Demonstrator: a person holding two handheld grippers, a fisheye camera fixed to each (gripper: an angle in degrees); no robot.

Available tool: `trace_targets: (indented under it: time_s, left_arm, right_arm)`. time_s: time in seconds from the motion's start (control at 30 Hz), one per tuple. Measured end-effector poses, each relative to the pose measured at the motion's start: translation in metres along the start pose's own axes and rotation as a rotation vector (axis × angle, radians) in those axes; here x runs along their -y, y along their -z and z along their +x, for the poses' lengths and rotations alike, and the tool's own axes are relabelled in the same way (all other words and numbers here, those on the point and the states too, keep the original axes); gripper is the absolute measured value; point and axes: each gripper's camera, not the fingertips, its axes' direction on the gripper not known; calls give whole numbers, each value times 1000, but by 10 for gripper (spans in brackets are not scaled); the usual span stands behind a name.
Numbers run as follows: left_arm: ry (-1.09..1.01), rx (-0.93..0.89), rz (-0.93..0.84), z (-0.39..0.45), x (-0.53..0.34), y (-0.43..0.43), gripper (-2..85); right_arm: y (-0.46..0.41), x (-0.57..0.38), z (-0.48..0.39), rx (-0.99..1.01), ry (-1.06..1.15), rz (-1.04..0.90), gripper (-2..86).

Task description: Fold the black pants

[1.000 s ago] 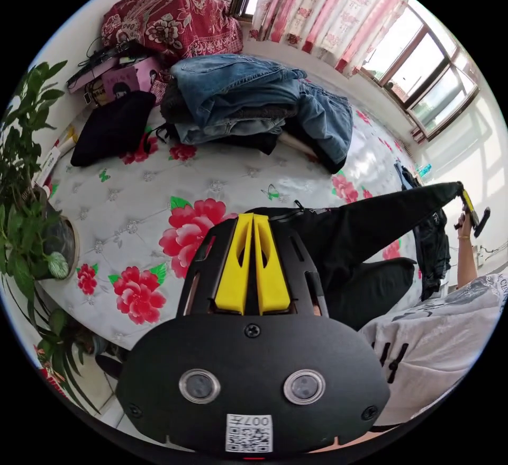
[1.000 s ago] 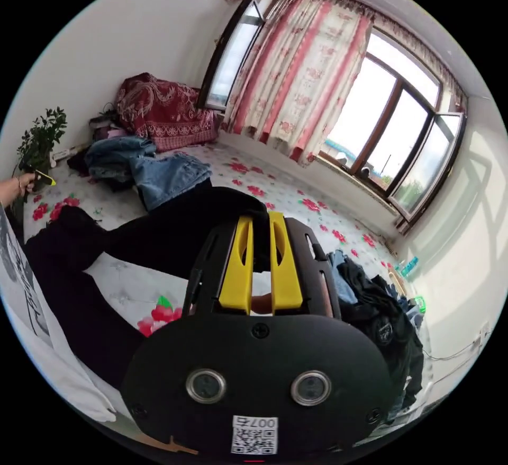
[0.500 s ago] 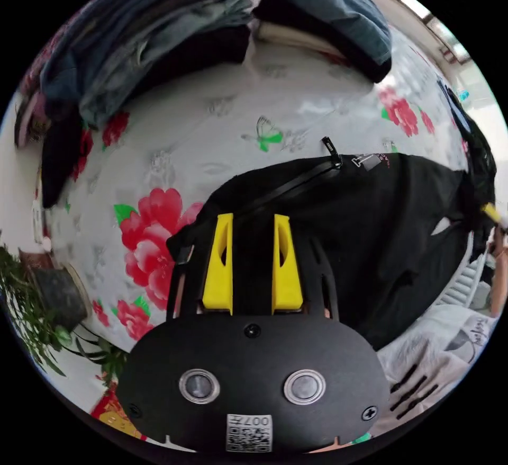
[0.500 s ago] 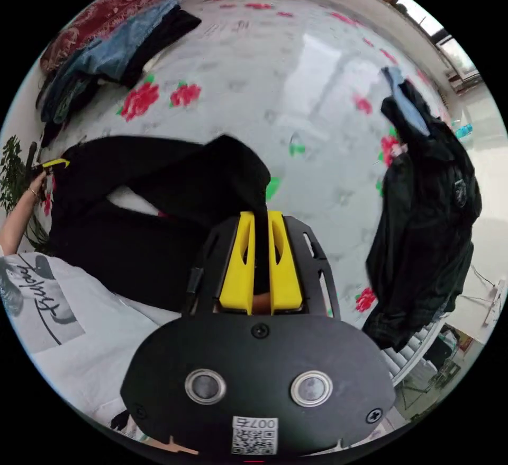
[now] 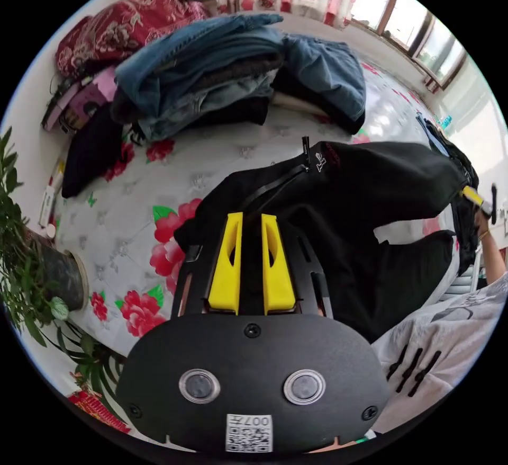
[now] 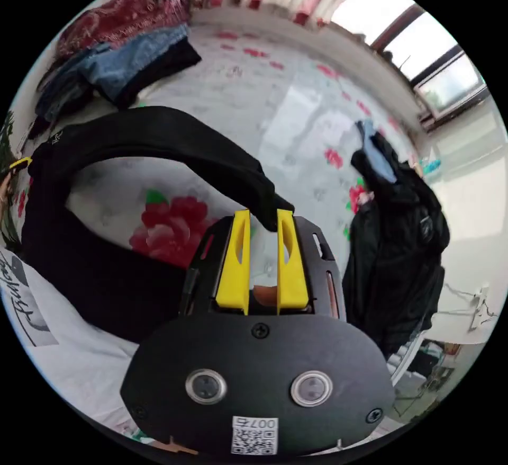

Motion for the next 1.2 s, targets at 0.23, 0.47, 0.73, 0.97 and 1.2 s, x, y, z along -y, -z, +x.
trace_targets:
  time_s: [0.23, 0.47, 0.73, 0.97, 1.2]
  left_arm:
    - [-7, 50, -15, 9, 12, -14, 65]
    - [-54, 137, -210, 25, 29, -81, 63]
    - [-66, 126, -168, 18, 28, -84, 59]
    - [-21, 129, -143, 13, 51, -92, 56]
    - [12, 178, -77, 10, 40, -65, 45]
  right_arm:
    - [13, -2, 21, 116, -135, 167, 51]
    - [-36, 54, 52, 7, -267, 61, 47]
    - [-79, 80, 83, 206, -118, -135, 17]
    - [-1, 108, 169, -53, -411, 203, 20]
    - [-4, 83, 160, 137, -343, 216, 49]
